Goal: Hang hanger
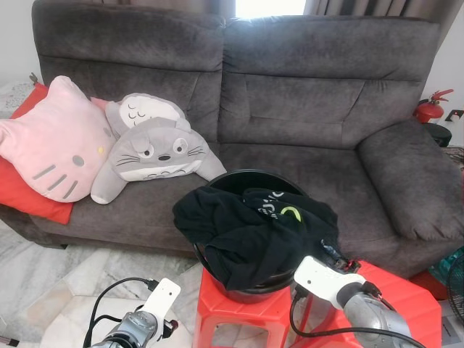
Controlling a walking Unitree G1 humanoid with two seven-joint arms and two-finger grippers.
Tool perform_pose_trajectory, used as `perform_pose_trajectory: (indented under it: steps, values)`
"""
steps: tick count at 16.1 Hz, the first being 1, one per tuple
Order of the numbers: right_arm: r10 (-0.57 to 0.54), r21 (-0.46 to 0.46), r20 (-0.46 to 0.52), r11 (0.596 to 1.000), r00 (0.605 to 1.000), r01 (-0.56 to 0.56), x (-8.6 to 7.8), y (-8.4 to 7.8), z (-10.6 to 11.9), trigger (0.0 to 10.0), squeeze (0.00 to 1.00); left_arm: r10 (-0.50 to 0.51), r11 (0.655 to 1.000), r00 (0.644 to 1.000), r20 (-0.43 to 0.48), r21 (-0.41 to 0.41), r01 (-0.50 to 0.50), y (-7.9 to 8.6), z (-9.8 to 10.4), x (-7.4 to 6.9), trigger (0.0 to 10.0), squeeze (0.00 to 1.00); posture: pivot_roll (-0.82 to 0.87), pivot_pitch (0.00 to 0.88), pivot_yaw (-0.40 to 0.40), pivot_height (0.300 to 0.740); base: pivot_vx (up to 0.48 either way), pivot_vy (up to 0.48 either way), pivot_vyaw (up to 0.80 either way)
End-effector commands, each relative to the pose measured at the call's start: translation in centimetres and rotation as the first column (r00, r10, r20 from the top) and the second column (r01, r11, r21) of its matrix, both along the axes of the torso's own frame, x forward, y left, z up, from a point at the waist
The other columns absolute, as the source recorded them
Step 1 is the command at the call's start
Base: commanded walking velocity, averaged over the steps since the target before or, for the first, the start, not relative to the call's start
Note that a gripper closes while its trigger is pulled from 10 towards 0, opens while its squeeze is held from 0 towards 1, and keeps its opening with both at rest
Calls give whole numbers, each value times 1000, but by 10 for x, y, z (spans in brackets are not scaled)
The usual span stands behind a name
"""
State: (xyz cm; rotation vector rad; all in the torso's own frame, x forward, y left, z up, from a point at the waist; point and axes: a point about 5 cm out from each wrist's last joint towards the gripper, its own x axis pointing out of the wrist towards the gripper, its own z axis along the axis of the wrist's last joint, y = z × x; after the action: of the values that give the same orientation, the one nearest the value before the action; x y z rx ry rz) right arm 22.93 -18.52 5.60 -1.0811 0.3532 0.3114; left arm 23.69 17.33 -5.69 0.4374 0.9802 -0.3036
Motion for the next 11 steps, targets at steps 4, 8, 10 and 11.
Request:
perform_pose_trajectory:
  steps: [4,8,10,11]
  values:
    - [-7,-5,43,1000,999,7,3,-6,9,0,0,-14,1000,1000,13,5,14,-1,2,3,10000,0,-208,0,-35,740,0,0,0]
    - [-9,0,47,1000,999,9,4,-7,11,0,0,-14,1000,1000,13,5,14,-2,2,3,10000,0,-209,0,-36,740,0,0,0]
    - [-8,-1,50,1000,999,8,4,-8,13,0,0,-14,1000,1000,13,4,14,-2,2,4,10000,0,-210,0,-38,740,0,0,0]
    - [-10,-4,54,1000,998,10,5,-9,14,0,0,-15,1000,1000,13,5,15,-2,2,4,10000,0,-210,0,-38,740,0,0,0]
